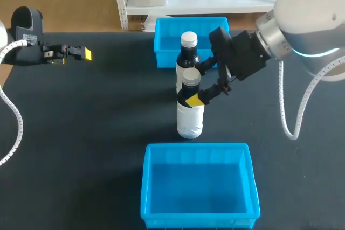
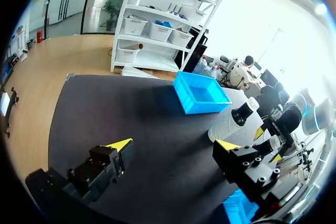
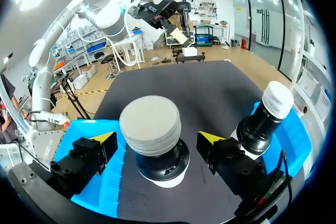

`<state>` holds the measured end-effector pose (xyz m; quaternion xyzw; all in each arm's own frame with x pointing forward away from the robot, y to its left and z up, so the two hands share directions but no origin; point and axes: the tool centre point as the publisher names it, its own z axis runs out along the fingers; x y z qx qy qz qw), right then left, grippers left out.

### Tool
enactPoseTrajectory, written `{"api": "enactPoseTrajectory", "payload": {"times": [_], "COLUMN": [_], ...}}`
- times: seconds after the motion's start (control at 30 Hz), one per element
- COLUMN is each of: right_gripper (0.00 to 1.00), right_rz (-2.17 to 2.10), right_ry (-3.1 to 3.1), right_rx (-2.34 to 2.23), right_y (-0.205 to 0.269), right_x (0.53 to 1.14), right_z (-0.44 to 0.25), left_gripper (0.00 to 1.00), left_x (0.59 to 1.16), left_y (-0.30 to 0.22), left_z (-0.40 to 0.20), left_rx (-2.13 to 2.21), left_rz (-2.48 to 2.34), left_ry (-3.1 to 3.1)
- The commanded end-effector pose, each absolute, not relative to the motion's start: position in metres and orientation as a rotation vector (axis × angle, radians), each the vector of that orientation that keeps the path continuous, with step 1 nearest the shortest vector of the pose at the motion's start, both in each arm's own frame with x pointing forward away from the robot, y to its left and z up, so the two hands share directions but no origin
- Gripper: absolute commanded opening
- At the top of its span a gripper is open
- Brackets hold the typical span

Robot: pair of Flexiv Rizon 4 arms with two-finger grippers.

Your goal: Pick up the bottle, and place it in the far bin if it is heavy, or in the near bin if it is light.

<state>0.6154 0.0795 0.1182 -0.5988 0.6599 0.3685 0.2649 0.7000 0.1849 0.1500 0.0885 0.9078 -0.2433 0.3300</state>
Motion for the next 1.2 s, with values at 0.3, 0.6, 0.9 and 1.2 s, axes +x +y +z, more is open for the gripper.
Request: {"api": "enactPoseTrajectory", "payload": {"times": [0.3, 0.6, 0.9, 1.2], "right_gripper": [0.91, 0.68, 0.49, 0.0], "right_rz": [1.01, 1.01, 1.013, 1.005], "right_ry": [1.772, 1.773, 1.769, 1.769], "right_rx": [-1.615, -1.613, -1.611, -1.601], "right_y": [0.0826, 0.082, 0.0816, 0.078], "right_x": [0.6181, 0.6179, 0.6175, 0.6178], "right_z": [0.1161, 0.1148, 0.1146, 0.117], "left_gripper": [1.0, 1.0, 1.0, 1.0], "left_x": [0.7, 0.7, 0.7, 0.7], "left_y": [0.185, 0.185, 0.185, 0.185], "left_z": [0.15, 0.15, 0.15, 0.15], "left_rx": [0.231, 0.231, 0.231, 0.231], "left_rz": [-0.636, -0.636, -0.636, -0.636], "left_ry": [2.374, 2.374, 2.374, 2.374]}}
